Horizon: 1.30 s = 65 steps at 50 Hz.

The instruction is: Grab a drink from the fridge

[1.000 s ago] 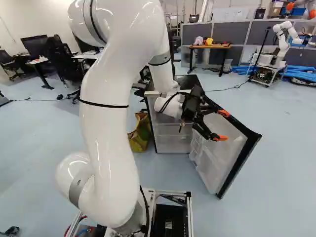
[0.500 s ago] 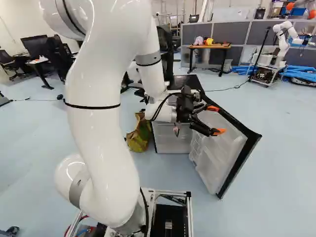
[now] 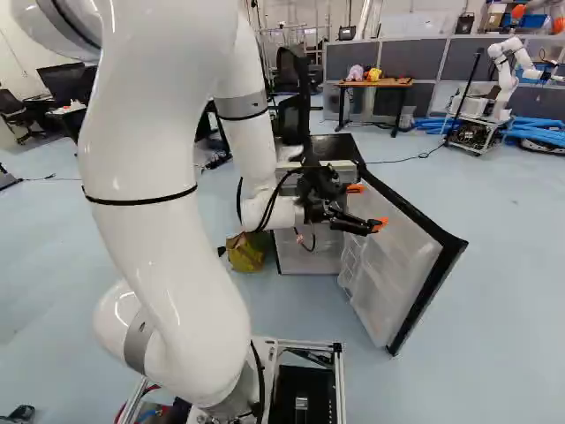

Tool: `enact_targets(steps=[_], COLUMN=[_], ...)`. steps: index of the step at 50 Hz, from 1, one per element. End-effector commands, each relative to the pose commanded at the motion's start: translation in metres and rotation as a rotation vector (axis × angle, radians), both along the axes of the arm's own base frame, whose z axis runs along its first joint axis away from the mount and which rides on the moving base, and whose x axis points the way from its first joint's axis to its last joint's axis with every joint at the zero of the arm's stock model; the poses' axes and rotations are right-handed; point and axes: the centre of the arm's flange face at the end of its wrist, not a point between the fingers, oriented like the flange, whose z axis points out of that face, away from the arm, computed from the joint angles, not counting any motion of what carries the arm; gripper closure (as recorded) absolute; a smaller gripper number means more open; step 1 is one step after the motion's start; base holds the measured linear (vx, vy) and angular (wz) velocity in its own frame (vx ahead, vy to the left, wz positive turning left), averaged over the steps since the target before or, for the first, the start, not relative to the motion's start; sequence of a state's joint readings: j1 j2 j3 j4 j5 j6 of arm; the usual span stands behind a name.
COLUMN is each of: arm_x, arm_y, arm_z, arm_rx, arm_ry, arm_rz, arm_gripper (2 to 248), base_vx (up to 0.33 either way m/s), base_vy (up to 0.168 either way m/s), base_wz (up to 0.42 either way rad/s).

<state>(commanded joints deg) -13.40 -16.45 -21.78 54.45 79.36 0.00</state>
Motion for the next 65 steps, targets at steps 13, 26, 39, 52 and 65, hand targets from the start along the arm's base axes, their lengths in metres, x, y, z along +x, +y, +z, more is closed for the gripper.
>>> enact_targets(steps=[13,26,39,52,65], arm_x=[-0.018,-0.034,-0.026,-0.018,-0.012], arm_y=[0.023,0.044,0.053,0.063,0.073], arm_z=[0.003,0.005,0.005,-0.005,-0.017], arm_rx=[-0.007,-0.014,-0.024,-0.02,-0.008], arm_ry=[0.021,0.036,0.039,0.069,0.102], arm_rz=[0.168,0.333,0.47,0.608,0.745], arm_gripper=[3,3,3,3,3], base_vx=[0.0,0.0,0.0,0.0,0.0], base_vy=[0.0,0.0,0.0,0.0,0.0], base_wz=[0.0,0.0,0.0,0.0,0.0])
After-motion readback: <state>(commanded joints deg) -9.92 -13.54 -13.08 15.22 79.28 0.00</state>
